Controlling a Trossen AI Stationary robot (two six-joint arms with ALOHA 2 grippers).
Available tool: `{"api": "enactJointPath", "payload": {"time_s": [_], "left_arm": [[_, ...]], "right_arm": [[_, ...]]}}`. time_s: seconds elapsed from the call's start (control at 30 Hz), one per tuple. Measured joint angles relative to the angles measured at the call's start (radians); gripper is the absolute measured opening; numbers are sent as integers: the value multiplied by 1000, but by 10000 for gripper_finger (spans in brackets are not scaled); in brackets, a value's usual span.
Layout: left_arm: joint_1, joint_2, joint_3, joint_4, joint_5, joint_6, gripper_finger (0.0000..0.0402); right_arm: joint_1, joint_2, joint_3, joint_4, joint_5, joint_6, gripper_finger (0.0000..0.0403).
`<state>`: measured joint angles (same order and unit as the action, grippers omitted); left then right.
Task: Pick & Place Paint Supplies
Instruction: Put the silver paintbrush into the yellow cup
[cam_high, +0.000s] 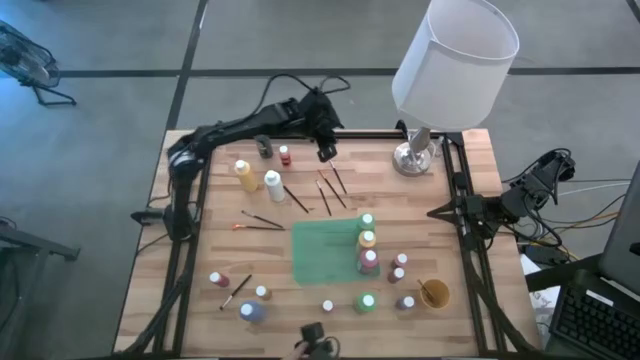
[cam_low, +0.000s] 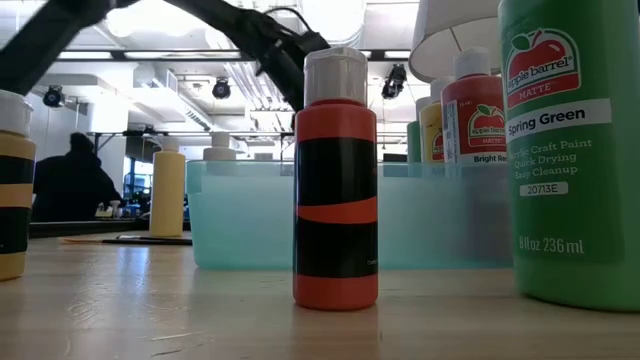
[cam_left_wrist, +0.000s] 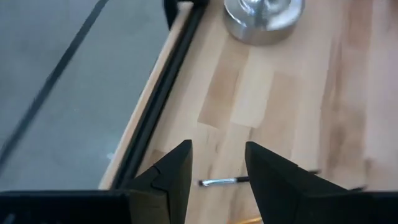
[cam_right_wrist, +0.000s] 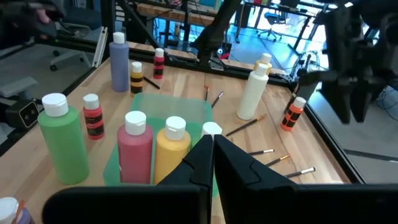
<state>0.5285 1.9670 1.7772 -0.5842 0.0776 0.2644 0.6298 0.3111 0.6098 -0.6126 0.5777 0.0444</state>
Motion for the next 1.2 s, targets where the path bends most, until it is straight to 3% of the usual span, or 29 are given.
{"api": "enactJointPath", "payload": {"time_s": [0.2,0.37,0.47,0.77,1.2], "left_arm": [[0,103,137,-205,-15,351,153],[3,142,173,-300,-200,604,153],[5,151,166,-305,-236,718,153],[20,219,165,-280,-226,827,150],[4,345,263,-273,-233,911,97]], "right_arm": [[0,0,0,0,0,0,8],[0,0,0,0,0,0,8],[0,0,0,0,0,0,8],[0,0,0,0,0,0,8],[0,0,0,0,0,0,8]]}}
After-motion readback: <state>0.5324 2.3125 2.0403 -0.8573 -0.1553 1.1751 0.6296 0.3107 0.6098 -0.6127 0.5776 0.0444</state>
